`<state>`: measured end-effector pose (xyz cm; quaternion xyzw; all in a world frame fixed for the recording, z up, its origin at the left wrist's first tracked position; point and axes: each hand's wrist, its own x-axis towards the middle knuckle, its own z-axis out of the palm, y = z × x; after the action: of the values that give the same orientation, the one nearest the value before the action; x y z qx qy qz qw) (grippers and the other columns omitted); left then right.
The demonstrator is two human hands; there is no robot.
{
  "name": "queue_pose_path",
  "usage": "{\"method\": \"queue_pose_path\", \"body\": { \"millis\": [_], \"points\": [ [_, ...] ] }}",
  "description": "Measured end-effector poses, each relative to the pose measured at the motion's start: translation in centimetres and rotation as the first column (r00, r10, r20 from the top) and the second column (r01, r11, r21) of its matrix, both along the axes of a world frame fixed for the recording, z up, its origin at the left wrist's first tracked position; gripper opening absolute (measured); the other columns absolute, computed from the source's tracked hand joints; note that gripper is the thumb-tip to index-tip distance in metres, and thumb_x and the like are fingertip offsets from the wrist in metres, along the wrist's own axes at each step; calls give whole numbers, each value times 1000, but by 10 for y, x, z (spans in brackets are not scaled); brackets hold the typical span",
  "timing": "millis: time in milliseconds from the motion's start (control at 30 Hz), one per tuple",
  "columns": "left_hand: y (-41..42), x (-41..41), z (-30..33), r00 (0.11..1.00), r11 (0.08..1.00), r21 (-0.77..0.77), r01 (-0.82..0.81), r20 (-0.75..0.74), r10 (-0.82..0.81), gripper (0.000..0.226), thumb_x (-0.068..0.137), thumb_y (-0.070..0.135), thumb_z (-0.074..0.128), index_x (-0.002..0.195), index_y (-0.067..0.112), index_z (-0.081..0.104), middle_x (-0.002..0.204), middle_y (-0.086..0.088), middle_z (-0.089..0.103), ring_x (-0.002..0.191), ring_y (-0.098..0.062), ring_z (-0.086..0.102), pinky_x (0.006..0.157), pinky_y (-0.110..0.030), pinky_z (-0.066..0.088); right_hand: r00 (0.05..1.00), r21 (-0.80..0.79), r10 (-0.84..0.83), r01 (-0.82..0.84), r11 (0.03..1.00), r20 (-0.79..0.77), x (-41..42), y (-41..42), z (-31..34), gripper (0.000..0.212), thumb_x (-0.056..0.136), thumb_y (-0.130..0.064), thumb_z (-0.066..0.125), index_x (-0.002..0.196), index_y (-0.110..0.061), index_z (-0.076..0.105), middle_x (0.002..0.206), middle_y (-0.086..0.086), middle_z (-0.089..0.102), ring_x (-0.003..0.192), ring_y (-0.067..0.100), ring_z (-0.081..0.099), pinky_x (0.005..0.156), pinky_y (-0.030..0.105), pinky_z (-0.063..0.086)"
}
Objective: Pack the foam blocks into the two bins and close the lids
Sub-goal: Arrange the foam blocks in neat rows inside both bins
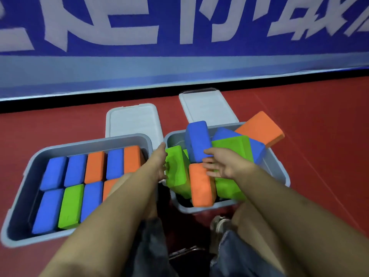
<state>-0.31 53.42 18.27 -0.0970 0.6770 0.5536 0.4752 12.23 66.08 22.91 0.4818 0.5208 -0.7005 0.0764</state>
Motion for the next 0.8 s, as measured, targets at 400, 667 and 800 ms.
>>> {"method": "queue_pose_path", "body": {
  "millis": [400,667,800],
  "points": [
    [9,-8,-40,996,994,80,-79,-33,82,43,102,48,27,100,20,59,90,6,60,73,-3,56,62,-26,44,975,-1,149,-151,989,-167,-58,-6,-53,39,97,-28,50,134,-17,46,139,-2,47,134,12,37,109,29,28],
    [9,-26,-63,994,993,51,-102,42,100,48,94,63,35,89,26,65,84,9,63,76,-12,56,70,-28,41,986,-44,101,-107,993,-132,-94,20,-56,54,99,-36,41,148,-16,27,156,6,25,145,20,20,115,34,21],
    [18,-34,-61,986,986,56,-160,62,156,48,93,63,33,104,28,64,101,7,63,91,-14,55,65,-28,44,985,-117,109,-124,985,-131,-99,23,-64,64,99,-47,34,152,-18,15,159,6,13,147,20,10,117,38,14]
  ]
}}
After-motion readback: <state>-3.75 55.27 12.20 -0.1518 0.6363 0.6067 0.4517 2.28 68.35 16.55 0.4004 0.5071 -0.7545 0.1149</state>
